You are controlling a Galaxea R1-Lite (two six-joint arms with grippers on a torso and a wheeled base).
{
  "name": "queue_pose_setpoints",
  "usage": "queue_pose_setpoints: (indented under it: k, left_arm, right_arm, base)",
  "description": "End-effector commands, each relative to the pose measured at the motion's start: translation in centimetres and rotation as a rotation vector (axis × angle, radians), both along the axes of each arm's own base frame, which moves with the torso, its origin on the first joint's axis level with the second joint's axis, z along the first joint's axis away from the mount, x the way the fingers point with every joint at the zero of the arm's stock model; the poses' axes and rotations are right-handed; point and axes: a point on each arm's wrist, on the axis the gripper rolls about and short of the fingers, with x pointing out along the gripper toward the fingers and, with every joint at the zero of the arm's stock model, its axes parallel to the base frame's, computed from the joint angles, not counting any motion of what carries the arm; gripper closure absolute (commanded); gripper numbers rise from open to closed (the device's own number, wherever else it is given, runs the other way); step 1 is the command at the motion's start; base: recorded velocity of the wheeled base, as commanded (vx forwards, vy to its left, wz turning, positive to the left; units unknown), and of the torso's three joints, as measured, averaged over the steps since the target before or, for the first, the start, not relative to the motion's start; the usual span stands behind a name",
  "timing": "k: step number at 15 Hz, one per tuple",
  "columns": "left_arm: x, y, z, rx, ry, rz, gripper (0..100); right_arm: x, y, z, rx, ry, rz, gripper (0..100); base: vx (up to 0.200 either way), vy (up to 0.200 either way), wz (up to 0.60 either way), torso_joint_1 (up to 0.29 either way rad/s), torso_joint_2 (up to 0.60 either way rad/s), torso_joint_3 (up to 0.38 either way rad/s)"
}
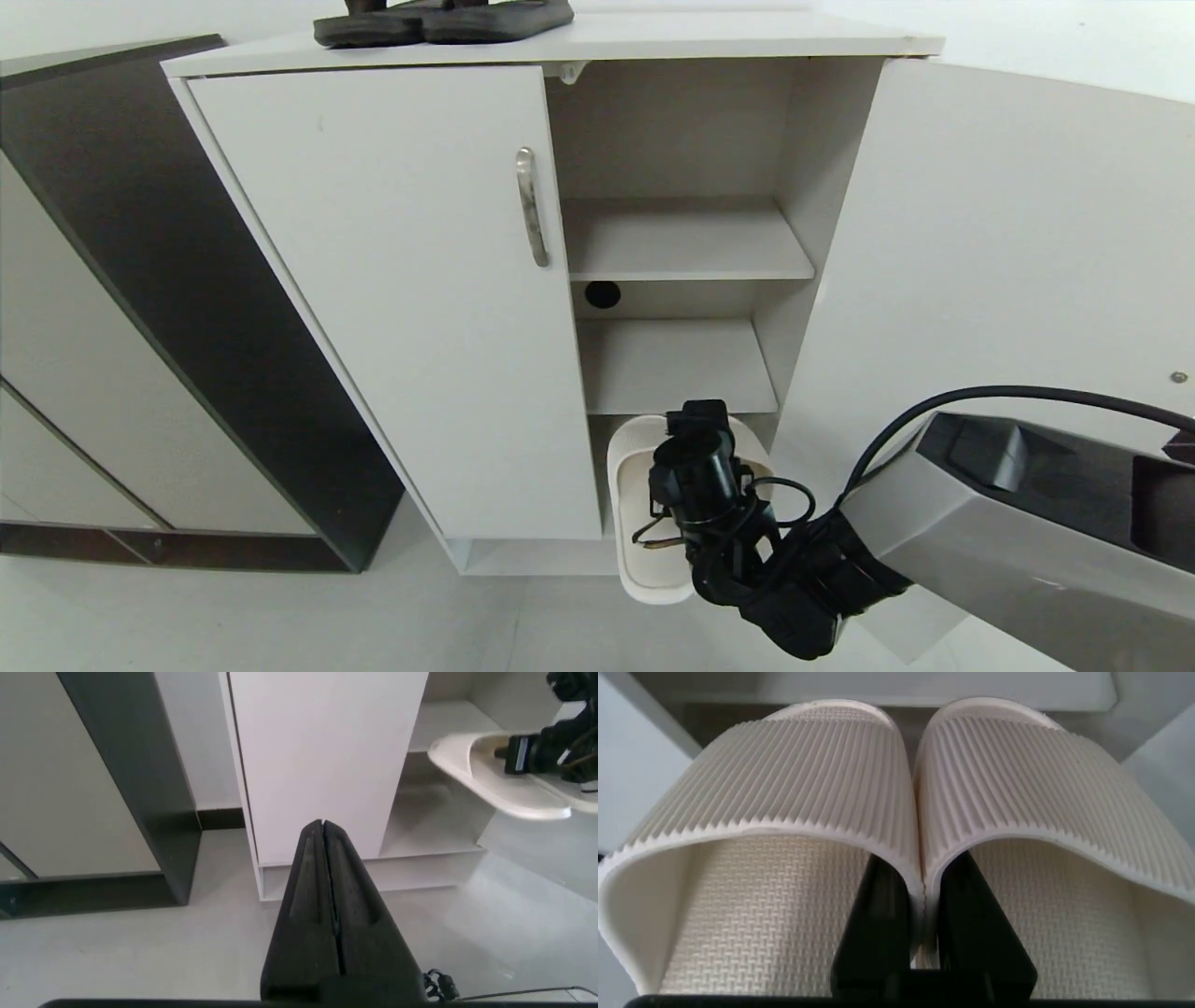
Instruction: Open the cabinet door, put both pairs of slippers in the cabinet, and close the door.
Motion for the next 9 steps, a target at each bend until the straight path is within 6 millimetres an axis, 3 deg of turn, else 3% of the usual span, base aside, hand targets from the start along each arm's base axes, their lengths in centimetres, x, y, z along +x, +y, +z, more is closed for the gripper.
queue_pose_setpoints:
  k: [1, 4, 9]
  left_arm:
    - [0.0, 0.0, 0.0, 0.0, 0.002, 0.001, 100]
    - [0.0, 0.0, 0.0, 0.0, 0.0, 0.001, 100]
    - [0.0, 0.0, 0.0, 0.0, 0.0, 0.001, 100]
  right_arm:
    - [0.0, 0.0, -0.4, 0.004, -0.039, 0.002, 100]
    - [0.4, -0.3, -1.5, -0.02, -0.108, 0.002, 100]
    - [1.1, -0.7, -1.7, 0.012, -0.166, -0.015, 100]
  base:
    - [0.0, 0.0, 0.0, 0.002, 0.0, -0.183]
    - [0.0, 0.0, 0.0, 0.001, 0.0, -0.04]
    - [0.0, 0.0, 0.0, 0.0, 0.0, 0.0]
